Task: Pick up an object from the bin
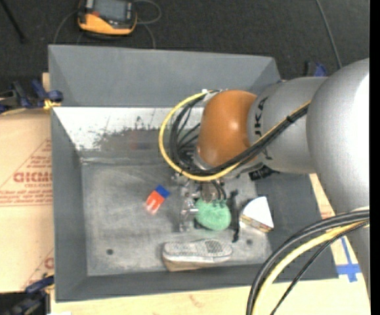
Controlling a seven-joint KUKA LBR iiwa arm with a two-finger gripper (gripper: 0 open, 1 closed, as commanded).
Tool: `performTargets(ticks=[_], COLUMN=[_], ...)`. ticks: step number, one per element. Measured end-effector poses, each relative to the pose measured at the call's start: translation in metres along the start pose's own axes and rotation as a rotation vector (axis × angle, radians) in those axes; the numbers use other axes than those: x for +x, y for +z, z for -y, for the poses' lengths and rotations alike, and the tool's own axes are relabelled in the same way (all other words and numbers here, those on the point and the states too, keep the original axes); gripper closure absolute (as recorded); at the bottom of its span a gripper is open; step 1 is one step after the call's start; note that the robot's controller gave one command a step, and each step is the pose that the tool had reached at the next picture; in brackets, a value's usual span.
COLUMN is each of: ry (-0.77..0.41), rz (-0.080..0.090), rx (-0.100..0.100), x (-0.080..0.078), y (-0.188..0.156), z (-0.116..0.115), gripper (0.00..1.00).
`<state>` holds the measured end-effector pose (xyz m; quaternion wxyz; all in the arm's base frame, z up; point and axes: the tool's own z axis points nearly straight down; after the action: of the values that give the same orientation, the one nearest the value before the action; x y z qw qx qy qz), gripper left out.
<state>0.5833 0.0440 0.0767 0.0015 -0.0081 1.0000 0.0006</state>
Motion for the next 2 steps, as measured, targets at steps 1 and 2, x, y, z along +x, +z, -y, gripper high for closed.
performTargets(ticks=[1, 2], ry=[0.036, 0.083], rz=[0.0, 0.004], rx=[0.001, 0.0], x=[-0.028, -0.027], y=[0.003, 0.002], z=[-0.018, -0.034], gripper=[0.0, 1.0])
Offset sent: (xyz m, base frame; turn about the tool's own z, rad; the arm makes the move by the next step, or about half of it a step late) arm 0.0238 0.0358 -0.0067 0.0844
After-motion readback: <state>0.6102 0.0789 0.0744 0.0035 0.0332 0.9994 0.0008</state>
